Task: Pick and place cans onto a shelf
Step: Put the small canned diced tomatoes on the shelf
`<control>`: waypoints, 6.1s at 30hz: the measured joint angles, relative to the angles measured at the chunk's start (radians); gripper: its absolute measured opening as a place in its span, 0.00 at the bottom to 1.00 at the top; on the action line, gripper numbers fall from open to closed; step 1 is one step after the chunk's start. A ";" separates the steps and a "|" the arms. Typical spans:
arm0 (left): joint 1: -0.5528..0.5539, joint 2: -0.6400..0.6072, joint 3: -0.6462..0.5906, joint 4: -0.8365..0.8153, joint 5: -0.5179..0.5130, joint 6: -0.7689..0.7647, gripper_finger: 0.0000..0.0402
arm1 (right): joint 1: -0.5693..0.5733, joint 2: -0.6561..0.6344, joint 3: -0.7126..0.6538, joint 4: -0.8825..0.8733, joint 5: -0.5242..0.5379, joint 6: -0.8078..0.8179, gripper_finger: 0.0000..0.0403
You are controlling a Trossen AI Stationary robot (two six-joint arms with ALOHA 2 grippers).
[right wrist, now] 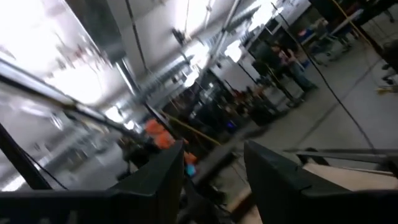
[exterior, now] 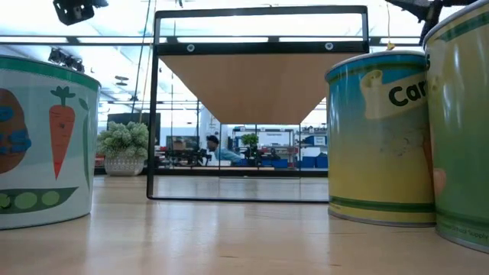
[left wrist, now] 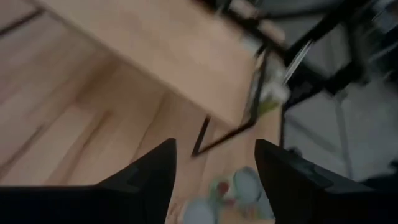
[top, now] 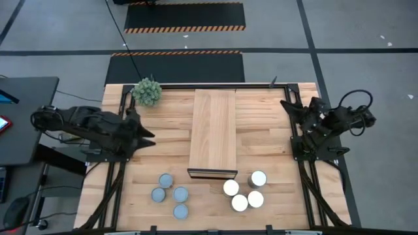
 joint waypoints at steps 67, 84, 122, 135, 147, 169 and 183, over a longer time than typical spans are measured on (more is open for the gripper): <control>-0.283 0.776 0.054 -0.173 0.263 -0.090 0.86 | 0.053 0.547 0.372 -0.591 -0.450 0.118 0.44; -0.338 0.779 -0.010 -0.012 0.119 -0.127 0.98 | 0.054 0.547 0.372 -0.590 -0.450 0.161 0.44; -0.344 0.846 -0.010 -0.017 0.013 -0.158 0.71 | 0.053 0.547 0.372 -0.590 -0.442 0.193 0.44; 0.059 0.546 0.030 -0.222 0.096 -0.019 0.72 | 0.021 0.546 0.372 -0.592 -0.477 0.199 0.44; 0.447 0.703 0.406 -0.269 0.052 0.429 0.73 | -0.146 0.547 0.372 -0.630 -0.519 0.143 0.44; 0.588 1.350 1.176 -0.236 0.073 0.839 0.73 | -0.415 0.547 0.372 -0.630 -0.556 0.090 0.44; 0.573 1.450 1.203 -0.071 -0.008 0.870 0.73 | -0.401 0.546 0.372 -0.597 -0.561 0.085 0.44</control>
